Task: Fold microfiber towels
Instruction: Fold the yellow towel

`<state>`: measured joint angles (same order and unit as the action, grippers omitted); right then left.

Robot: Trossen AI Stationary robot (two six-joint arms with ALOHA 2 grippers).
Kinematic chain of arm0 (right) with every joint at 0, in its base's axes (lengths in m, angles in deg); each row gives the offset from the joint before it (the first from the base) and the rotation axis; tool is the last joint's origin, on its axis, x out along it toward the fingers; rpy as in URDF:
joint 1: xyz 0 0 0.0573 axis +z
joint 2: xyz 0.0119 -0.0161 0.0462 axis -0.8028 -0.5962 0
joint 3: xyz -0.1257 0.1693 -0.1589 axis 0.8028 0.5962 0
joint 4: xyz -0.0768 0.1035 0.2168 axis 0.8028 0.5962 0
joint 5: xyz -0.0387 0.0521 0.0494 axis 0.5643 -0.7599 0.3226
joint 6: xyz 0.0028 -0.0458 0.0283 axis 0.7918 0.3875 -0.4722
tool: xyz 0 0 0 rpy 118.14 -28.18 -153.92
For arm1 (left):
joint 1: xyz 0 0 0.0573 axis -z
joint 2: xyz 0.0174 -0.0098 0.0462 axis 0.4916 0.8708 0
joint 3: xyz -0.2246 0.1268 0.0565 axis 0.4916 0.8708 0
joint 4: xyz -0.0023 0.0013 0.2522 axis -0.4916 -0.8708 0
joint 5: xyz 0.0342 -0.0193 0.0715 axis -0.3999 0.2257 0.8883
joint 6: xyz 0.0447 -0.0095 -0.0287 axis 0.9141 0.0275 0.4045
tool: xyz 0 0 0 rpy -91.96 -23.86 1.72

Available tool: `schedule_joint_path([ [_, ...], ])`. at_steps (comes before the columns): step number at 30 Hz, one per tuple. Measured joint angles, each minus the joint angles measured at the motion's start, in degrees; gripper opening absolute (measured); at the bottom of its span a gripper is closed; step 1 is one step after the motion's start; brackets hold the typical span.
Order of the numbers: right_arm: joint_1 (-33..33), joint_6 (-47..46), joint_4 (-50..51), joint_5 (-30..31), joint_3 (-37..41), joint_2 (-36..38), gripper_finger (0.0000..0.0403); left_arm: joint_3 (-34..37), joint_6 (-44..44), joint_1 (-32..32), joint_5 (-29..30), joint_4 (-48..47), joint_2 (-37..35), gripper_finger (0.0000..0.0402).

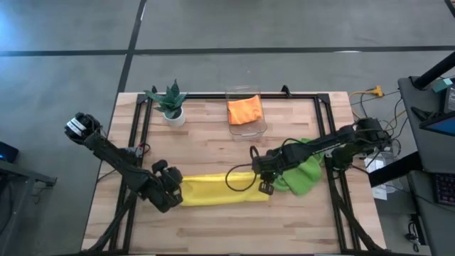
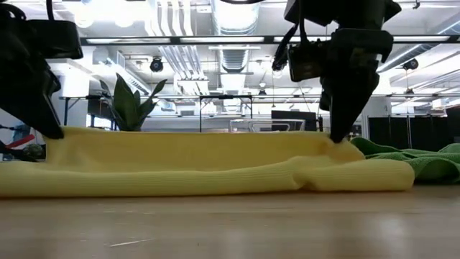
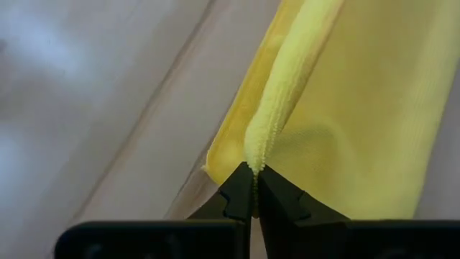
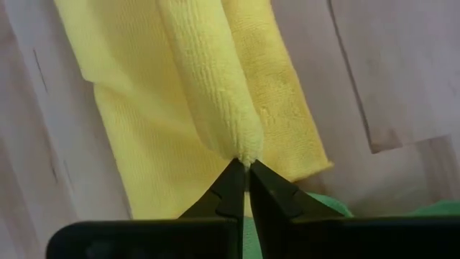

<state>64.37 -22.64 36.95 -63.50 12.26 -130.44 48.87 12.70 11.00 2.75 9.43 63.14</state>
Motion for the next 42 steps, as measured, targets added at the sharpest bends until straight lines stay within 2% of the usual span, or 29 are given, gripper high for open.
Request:
schedule_joint_path([
  [4, -0.9, 0.5, 0.2, 0.0, 0.0, 0.0, 0.0033, 0.7, 1.3, 0.0, 0.0, -0.2, -0.5, 0.0032],
  [12, -2.6, 0.6, 2.9, 0.3, 0.1, 0.2, 0.0082, 2.2, -1.6, 0.0, -0.2, -2.0, -3.1, 0.0149],
  [16, -2.1, -0.5, 3.6, 0.4, 0.1, 1.9, 0.0101, 1.6, -1.7, 0.0, -0.4, -1.2, -6.5, 0.0184],
  [21, 1.7, -0.7, -3.1, 0.4, 0.2, 3.2, 0.0113, 1.6, 2.1, 0.0, -0.4, 11.4, -8.1, 0.0184],
  [25, 5.1, -0.4, -10.4, 0.5, 0.5, 1.7, 0.0111, 2.4, 5.3, -0.5, -0.5, 20.7, -3.8, 0.0171],
  [30, 6.2, -1.5, -11.5, 1.8, 0.7, -3.3, 0.0099, 2.1, 4.4, -1.5, -1.2, 22.8, 2.9, 0.0152],
  [36, 5.3, -2.7, -11.5, 2.1, 0.7, -8.7, 0.0082, 2.1, 4.4, -1.7, -9.1, 25.0, 8.4, 0.0135],
  [42, 3.2, -2.8, -11.1, 3.7, 0.7, -9.7, 0.0072, 2.1, 4.4, -1.7, -14.4, 25.5, 11.5, 0.0132],
])
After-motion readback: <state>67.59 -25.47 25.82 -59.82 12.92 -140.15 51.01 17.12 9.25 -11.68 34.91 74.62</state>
